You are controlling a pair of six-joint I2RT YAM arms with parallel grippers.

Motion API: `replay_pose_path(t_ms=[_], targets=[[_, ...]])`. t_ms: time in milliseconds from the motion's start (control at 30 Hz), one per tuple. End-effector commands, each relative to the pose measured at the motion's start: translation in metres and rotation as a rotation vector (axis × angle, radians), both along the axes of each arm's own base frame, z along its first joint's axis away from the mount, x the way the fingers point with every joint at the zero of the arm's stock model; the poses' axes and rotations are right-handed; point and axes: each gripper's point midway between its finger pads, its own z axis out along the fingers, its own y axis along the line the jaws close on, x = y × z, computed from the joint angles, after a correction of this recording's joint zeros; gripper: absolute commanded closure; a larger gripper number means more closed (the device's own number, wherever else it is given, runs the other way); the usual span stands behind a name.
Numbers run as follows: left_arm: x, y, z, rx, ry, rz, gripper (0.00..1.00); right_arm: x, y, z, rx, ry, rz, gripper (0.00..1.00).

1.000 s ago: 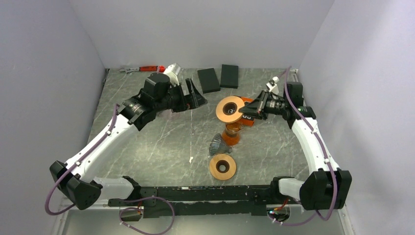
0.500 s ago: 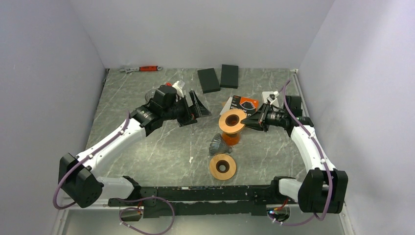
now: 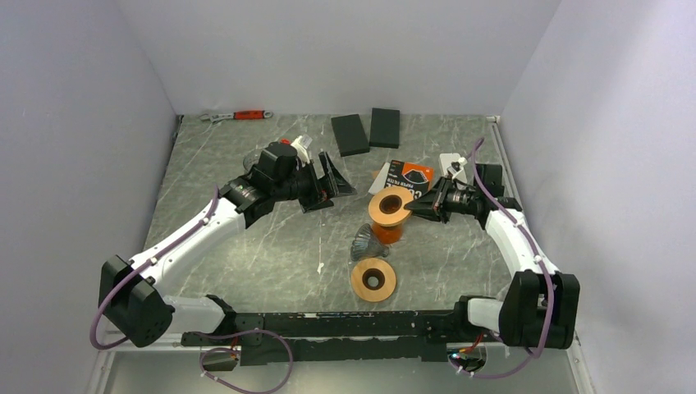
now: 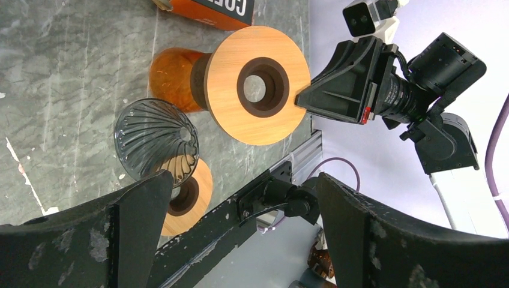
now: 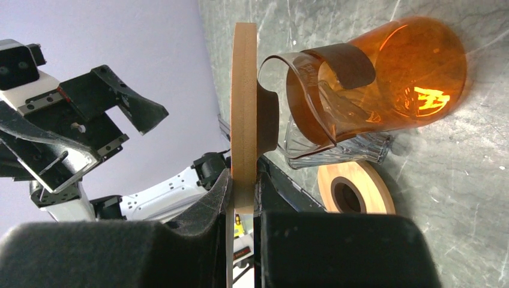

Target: Place the coffee filter in the dripper

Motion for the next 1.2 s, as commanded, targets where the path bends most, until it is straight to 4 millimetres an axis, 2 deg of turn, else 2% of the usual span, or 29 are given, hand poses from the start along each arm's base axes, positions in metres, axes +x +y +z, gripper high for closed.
replay_pose_path(t_ms=[0,67,200,333,600,767,967,1067,1167], targets=[[0.001,-0.006,0.006,-0.024,-0.015,-0.019,0.05,0.011,-0.003,0.005,-0.025,-0.076,0.017,1.0],[0.001,-0.006,0.003,-0.022,-0.008,-0.021,0.05,0.011,-0.003,-0.003,-0.025,-0.054,0.031,1.0],[0.001,-0.009,-0.003,-0.021,0.002,-0.03,0.06,0.012,-0.008,-0.018,-0.07,-0.019,0.023,0.85],[0.002,-0.01,-0.007,-0.008,0.012,-0.035,0.06,0.011,-0.011,-0.029,-0.104,0.013,0.018,0.75],[0.004,-0.012,-0.011,-0.001,0.02,-0.042,0.06,0.012,-0.021,-0.04,-0.189,0.049,-0.01,0.65],[0.004,-0.012,-0.014,0.019,0.022,-0.053,0.06,0.015,-0.023,-0.033,-0.201,0.03,-0.01,0.53],[0.004,-0.009,-0.022,0.064,0.026,-0.058,0.05,0.019,-0.025,-0.004,-0.222,-0.042,-0.034,0.28],[0.0,-0.008,-0.032,0.098,0.033,-0.078,0.06,0.018,-0.029,0.009,-0.251,-0.068,-0.053,0.18],[-0.013,-0.015,-0.047,0.167,0.01,-0.144,0.08,0.016,-0.032,0.018,-0.275,-0.081,-0.07,0.11]])
